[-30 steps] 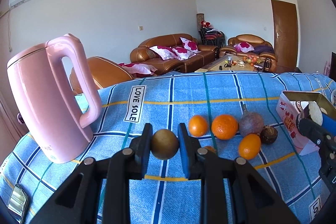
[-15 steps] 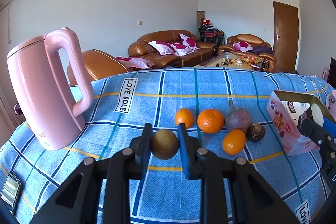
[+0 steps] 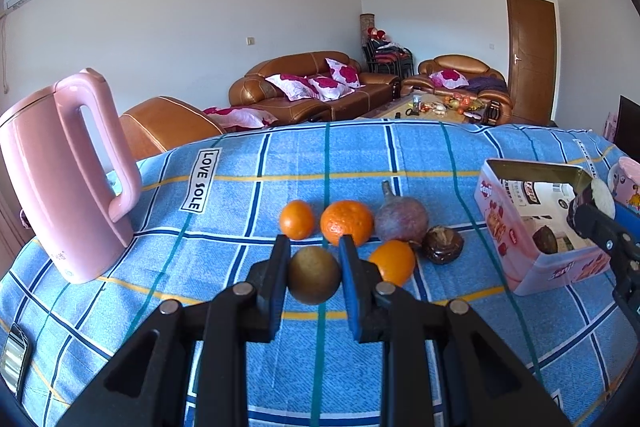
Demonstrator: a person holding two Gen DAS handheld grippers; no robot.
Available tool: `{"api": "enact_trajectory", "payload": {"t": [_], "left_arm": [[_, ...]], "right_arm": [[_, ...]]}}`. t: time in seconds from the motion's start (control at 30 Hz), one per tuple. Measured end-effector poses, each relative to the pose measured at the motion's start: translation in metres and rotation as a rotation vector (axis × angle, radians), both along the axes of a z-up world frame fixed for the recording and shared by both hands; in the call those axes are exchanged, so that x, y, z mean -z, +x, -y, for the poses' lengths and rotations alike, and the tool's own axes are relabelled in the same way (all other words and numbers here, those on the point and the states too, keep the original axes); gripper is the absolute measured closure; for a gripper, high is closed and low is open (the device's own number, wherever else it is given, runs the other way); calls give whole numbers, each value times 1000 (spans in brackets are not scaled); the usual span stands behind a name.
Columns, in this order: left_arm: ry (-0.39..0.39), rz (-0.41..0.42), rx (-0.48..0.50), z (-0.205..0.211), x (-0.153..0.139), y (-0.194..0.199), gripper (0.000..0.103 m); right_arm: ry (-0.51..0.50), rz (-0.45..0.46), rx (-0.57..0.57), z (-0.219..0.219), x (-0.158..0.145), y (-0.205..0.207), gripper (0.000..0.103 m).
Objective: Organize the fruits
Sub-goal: 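Carry the jar and the longan toward the pink tin box with both tools, then lower the jar and longan into the tin box and open both tools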
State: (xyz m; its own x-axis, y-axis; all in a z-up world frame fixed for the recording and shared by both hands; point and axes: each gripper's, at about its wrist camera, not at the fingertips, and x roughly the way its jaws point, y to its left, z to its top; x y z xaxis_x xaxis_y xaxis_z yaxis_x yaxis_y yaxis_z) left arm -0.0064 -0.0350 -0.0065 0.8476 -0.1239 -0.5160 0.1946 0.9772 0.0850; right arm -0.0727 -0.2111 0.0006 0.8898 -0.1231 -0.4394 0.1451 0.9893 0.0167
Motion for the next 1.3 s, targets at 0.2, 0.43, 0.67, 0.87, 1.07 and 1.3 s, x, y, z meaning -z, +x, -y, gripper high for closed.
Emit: {"api": "enact_trajectory", "payload": {"t": [0.2, 0.43, 0.67, 0.87, 1.07, 1.3], "left_arm": [[-12, -22, 29, 15, 2, -2, 76], [-16, -15, 88, 38, 1, -10, 76], [-29, -10, 158, 72, -1, -13, 76], [-35, -6, 230, 110, -6, -13, 76], [-50, 1, 276, 149, -12, -7, 76], [-68, -58, 297, 190, -5, 9, 76]], "right_arm": [[-14, 4, 26, 17, 0, -2, 65], [-29, 5, 75, 48, -1, -7, 65], [-36, 12, 151, 83, -3, -10, 65], [-40, 12, 217, 111, -4, -10, 65], [-40, 5, 262, 131, -4, -6, 65], [19, -55, 240, 142, 5, 7, 65]]}}
